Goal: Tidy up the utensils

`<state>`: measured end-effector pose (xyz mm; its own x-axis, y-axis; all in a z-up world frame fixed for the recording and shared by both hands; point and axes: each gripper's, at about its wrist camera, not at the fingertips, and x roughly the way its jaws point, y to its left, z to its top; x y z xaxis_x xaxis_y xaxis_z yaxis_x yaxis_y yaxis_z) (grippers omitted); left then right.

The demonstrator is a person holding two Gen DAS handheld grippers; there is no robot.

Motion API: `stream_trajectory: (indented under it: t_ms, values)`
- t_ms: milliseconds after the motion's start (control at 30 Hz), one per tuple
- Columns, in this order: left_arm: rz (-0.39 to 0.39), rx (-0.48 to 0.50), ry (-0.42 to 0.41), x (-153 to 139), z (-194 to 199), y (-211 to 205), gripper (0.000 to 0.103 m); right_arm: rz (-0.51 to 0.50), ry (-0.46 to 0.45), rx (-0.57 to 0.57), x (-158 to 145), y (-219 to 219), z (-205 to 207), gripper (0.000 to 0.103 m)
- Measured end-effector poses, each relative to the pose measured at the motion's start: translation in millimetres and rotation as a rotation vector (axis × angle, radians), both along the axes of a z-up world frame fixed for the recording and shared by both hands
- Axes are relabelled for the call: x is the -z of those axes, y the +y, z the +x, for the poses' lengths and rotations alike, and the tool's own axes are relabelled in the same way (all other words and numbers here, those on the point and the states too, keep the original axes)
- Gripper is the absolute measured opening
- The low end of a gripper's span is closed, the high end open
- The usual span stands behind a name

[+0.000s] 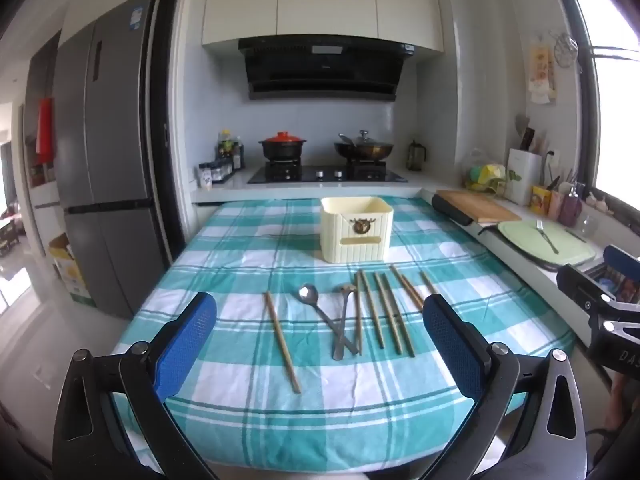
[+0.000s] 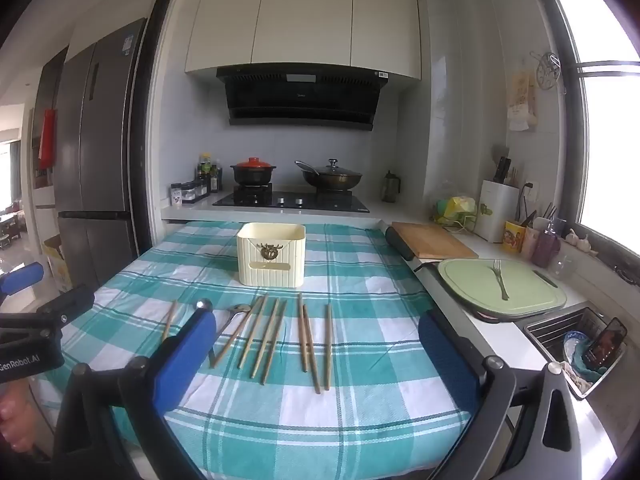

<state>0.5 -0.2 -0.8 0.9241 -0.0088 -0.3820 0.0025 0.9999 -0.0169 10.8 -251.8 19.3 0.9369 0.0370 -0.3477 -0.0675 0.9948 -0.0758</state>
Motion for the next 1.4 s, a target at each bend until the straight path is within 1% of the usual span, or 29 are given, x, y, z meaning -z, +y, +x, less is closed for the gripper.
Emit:
stream_trajectory:
  t_ms: [100,167,233,300,333,433,1000,1400]
  values:
    - [-0.011,0.01,0.027,-2,8,3,0.103,0.001,0.008,0.001,0,0,0,0.103]
    - [-0.017,0.017,0.027,-5,10,6,0.103,0.0,0.007,-0.001,0,0,0,0.103]
    - [-0.004,0.014,0.014,-10,8,4,0.103,0.004,0.012,-0.004,0,-1,1,0.103]
    - [-0.003,0.013,0.006,-15,0,1,0.103,0.004,0.013,-0.006,0,-1,1,0.103]
    - [0.004,0.011,0.003,-9,-3,-3,0.103,0.004,0.014,-0.007,4,1,0,0.103]
    - [0.009,0.012,0.005,-6,-1,-4,0.103,0.002,0.013,-0.008,5,2,0,0.103]
    - [0.018,0.006,0.011,-4,1,-3,0.103,0.012,0.009,-0.004,1,-1,0,0.103]
    - [0.027,0.027,0.016,-2,0,-8,0.103,0.016,0.009,-0.004,4,-2,0,0.103]
